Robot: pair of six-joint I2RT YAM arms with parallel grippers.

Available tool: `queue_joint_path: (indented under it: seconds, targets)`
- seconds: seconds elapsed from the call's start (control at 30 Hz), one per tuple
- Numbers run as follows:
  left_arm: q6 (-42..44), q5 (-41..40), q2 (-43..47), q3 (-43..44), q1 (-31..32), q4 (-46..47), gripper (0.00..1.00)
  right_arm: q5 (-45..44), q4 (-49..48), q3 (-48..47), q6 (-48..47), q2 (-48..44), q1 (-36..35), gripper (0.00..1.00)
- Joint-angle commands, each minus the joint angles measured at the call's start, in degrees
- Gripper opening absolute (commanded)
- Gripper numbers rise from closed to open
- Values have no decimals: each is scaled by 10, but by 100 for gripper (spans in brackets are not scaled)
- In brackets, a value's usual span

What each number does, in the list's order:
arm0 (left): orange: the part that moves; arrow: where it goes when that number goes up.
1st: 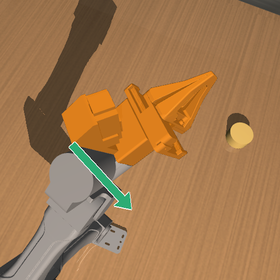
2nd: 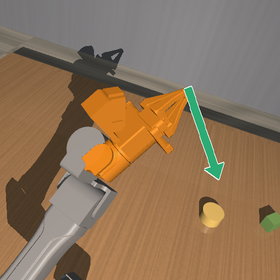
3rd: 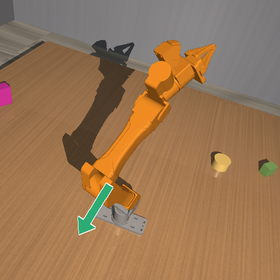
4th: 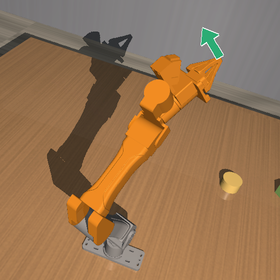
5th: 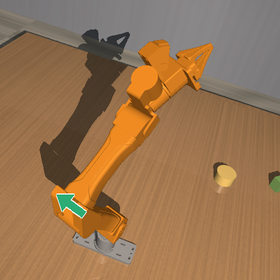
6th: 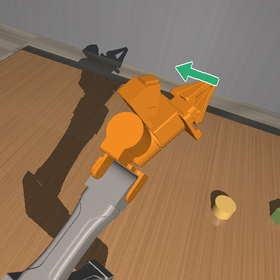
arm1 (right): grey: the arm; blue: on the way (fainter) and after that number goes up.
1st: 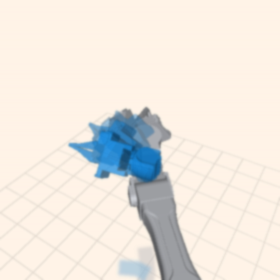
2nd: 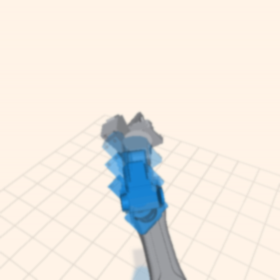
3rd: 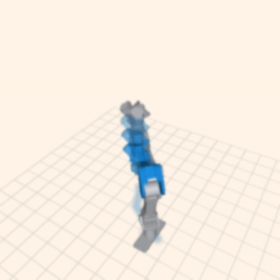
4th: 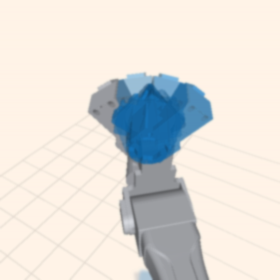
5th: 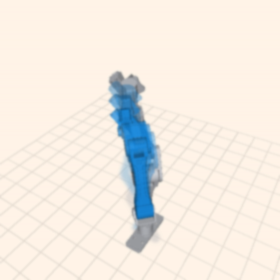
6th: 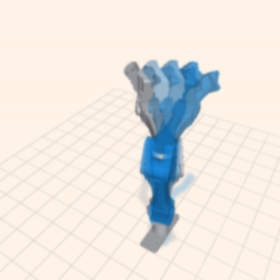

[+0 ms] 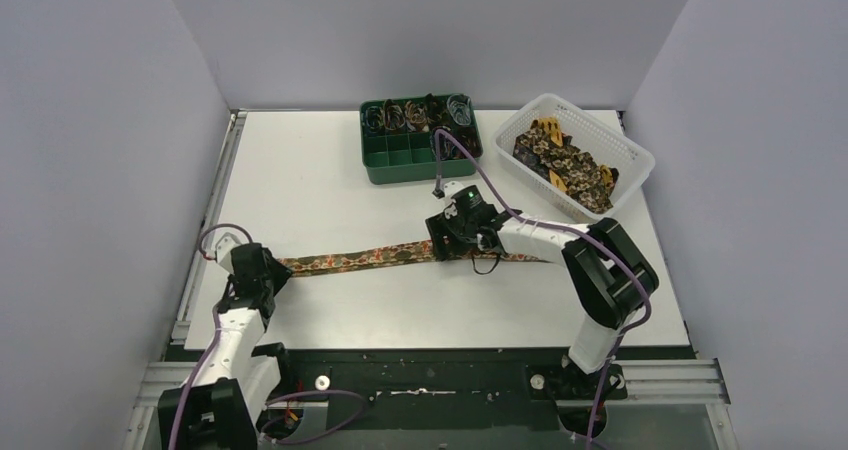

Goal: Roll the ties
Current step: Flatten out the tie at the center of the board.

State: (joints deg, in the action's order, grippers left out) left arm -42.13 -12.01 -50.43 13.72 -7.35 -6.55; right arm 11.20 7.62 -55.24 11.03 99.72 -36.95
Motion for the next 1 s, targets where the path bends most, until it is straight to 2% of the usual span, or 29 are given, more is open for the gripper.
queue_joint_path:
  seconds: [0.0, 0.27, 0.4, 0.5, 0.6, 0.77, 0.9, 0.97]
  targets:
    - [15, 66, -17, 10, -42, 79, 37, -23, 2, 11, 4, -29, 14, 71]
    - [37, 119, -71, 7, -83, 114, 33, -33, 9, 34, 12, -43, 16, 71]
    - [37, 165, -64, 4, -93, 135, 35, -23, 18, 27, 7, -51, 16, 71]
    - [34, 184, -33, -2, -93, 151, 49, -43, 35, 17, -2, -60, 19, 73]
    - [31, 228, -41, 1, -94, 173, 58, -89, 57, 5, -10, -63, 20, 73]
    - [33, 271, -93, 1, -94, 202, 58, -134, 65, 7, -14, -72, 21, 73]
    - [58, 269, -124, 23, -93, 162, 56, -94, 67, 4, -5, -84, 21, 73]
    - [62, 252, -127, 26, -93, 147, 52, -67, 60, 5, -1, -104, 21, 74]
